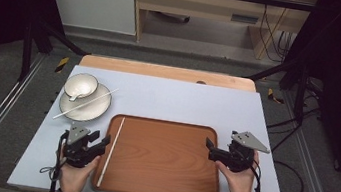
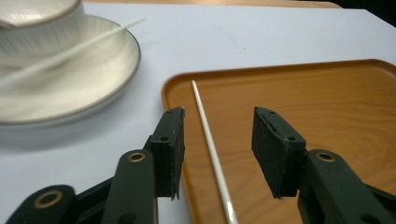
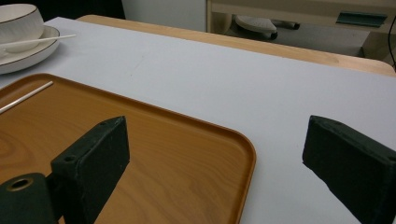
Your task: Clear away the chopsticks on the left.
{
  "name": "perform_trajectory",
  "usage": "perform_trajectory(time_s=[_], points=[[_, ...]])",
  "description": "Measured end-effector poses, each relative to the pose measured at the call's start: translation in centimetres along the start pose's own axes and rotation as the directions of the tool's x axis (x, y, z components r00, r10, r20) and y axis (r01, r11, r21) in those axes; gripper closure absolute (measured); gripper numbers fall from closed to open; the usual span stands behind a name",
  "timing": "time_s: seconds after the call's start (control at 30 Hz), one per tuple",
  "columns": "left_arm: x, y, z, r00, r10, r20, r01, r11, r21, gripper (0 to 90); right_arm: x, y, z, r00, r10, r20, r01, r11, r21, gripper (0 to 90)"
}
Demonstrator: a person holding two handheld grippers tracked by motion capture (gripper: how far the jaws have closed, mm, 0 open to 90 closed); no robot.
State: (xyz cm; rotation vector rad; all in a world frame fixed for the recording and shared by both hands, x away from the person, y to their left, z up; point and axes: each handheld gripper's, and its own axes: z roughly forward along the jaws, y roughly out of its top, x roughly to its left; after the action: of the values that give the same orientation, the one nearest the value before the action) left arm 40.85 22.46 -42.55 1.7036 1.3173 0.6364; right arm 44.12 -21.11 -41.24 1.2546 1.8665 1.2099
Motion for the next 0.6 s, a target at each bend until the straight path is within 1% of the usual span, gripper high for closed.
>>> perform_trajectory(time_s=[0.03, 0.07, 0.13, 0.17, 0.2, 0.23, 0.27, 0.37, 0.4, 0.43, 0.53, 0.57, 0.6], points=[[0.0, 0.0, 0.0, 1.0, 0.0, 0.0, 0.0, 1.0, 0.0, 52.3, 0.0, 0.0, 0.0, 1.0, 0.001, -0.001, -0.001, 1.0, 0.0, 7.5], [0.7, 0.7, -0.3, 0.9996, 0.029, -0.007, -0.029, 0.9996, 0.001, 51.4, 0.0, 0.0, 0.0, 1.0, 0.0, -0.001, 0.0, 1.0, 0.0, 7.5], [1.4, 1.3, -0.8, 0.9982, 0.054, -0.028, -0.054, 0.9986, 0.003, 50.5, 0.0, 0.0, 0.0, 1.0, 0.001, -0.001, -0.001, 1.0, 0.001, 7.5], [1.4, 1.3, -0.8, 0.9982, 0.054, -0.028, -0.054, 0.9986, 0.003, 50.1, 0.0, 0.0, 0.0, 1.0, 0.002, -0.001, -0.002, 1.0, 0.0, 7.5], [1.7, 1.5, -1.0, 0.9975, 0.063, -0.033, -0.063, 0.998, -0.004, 50.1, 0.0, 0.0, 0.0, 1.0, 0.002, -0.001, -0.002, 1.0, 0.0, 7.5], [2.5, 2.0, -1.4, 0.9974, 0.062, -0.038, -0.062, 0.998, -0.01, 49.0, 0.0, 0.1, -0.1, 1.0, 0.006, -0.004, -0.006, 1.0, -0.002, 7.6], [2.8, 2.3, -1.5, 0.9966, 0.07, -0.044, -0.07, 0.9975, -0.007, 48.5, 0.0, 0.1, -0.1, 0.9999, 0.01, -0.006, -0.01, 1.0, -0.003, 7.6], [3.7, 2.8, -1.7, 0.9934, 0.109, -0.034, -0.11, 0.9939, -0.008, 46.2, 0.1, 0.2, -0.2, 0.9999, 0.008, -0.009, -0.008, 1.0, -0.008, 7.6], [4.0, 2.9, -1.7, 0.9936, 0.111, -0.023, -0.111, 0.9938, -0.012, 45.3, 0.1, 0.2, -0.2, 0.9999, 0.011, -0.01, -0.011, 1.0, -0.009, 7.6], [4.4, 3.0, -1.7, 0.9924, 0.122, -0.013, -0.123, 0.9924, -0.008, 44.5, 0.1, 0.2, -0.2, 1.0, 0.005, -0.008, -0.005, 1.0, -0.01, 7.6], [5.5, 2.8, -1.2, 0.9914, 0.131, 0.008, -0.131, 0.9911, 0.024, 40.4, 0.2, 0.3, -0.2, 0.9999, 0.003, -0.011, -0.003, 1.0, -0.014, 7.6], [5.9, 2.7, -1.0, 0.9904, 0.138, 0.008, -0.138, 0.9899, 0.03, 39.9, 0.2, 0.3, -0.2, 1.0, 0.002, -0.009, -0.002, 1.0, -0.012, 7.6], [5.9, 2.7, -1.0, 0.9904, 0.138, 0.008, -0.138, 0.9899, 0.03, 39.1, 0.2, 0.3, -0.2, 0.9999, 0.005, -0.01, -0.005, 1.0, -0.009, 7.6]])
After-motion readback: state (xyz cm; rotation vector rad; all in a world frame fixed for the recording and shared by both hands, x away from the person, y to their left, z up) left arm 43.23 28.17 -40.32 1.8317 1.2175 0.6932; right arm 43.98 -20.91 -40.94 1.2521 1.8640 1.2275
